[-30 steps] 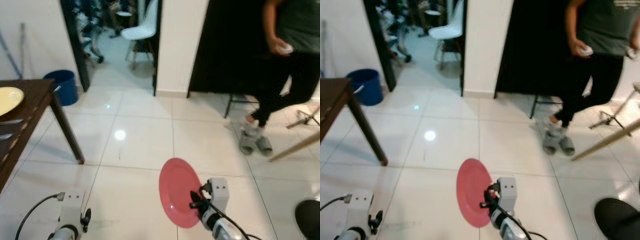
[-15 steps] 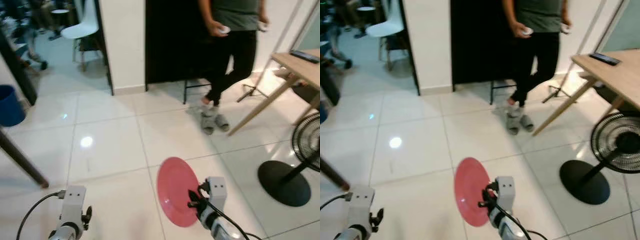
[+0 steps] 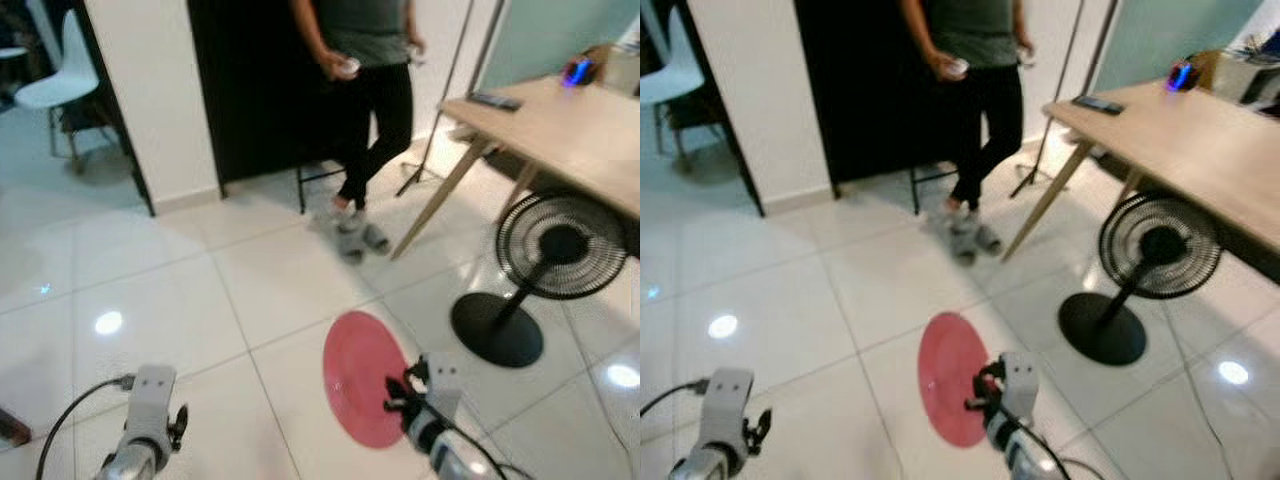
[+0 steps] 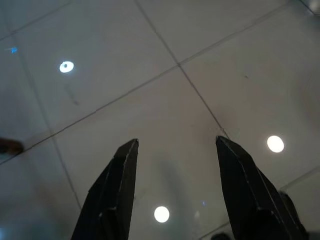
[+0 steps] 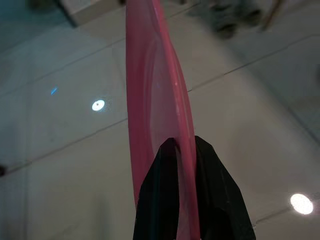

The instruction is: Setting the table

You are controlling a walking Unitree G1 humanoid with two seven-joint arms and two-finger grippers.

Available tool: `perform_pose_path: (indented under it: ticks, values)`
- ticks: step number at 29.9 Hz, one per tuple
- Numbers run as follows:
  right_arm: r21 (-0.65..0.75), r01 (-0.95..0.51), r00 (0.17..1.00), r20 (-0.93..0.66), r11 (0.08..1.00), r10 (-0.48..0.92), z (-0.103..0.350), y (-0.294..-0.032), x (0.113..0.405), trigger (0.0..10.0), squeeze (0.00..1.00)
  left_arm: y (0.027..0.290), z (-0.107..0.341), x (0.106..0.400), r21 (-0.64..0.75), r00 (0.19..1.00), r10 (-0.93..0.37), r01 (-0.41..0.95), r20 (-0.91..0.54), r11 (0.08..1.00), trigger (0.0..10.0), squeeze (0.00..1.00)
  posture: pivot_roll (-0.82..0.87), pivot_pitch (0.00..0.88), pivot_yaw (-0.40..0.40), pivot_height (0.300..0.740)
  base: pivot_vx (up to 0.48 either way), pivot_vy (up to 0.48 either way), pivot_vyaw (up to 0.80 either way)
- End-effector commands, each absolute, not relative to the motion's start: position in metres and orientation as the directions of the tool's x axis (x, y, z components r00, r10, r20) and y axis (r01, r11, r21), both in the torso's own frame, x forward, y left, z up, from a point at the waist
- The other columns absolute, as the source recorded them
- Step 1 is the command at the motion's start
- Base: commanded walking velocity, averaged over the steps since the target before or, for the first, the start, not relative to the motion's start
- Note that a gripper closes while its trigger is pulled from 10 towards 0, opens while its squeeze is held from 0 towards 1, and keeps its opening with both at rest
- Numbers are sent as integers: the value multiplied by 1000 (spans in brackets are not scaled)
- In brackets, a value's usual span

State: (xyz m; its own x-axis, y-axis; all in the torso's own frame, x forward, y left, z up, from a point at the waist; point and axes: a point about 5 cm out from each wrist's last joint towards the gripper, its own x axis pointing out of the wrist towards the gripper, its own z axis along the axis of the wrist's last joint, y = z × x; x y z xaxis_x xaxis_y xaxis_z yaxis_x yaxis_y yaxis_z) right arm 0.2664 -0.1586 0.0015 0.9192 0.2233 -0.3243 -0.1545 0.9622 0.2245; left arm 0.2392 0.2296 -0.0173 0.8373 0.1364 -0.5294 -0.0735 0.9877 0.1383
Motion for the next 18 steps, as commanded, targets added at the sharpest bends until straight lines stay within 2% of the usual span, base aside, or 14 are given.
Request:
perform_pose_path:
  ticks: [1,18]
  values:
    - [238,-154,912,-340,959,230,-3,-155,263,10000,0,231,-24,232,148,818,143,-72,-557,986,10000,0,33,0,81,740,0,0,-781]
    - [233,-157,912,-339,960,231,-3,-157,262,10000,0,230,-25,230,145,817,138,-67,-560,987,10000,0,27,0,77,740,0,0,-781]
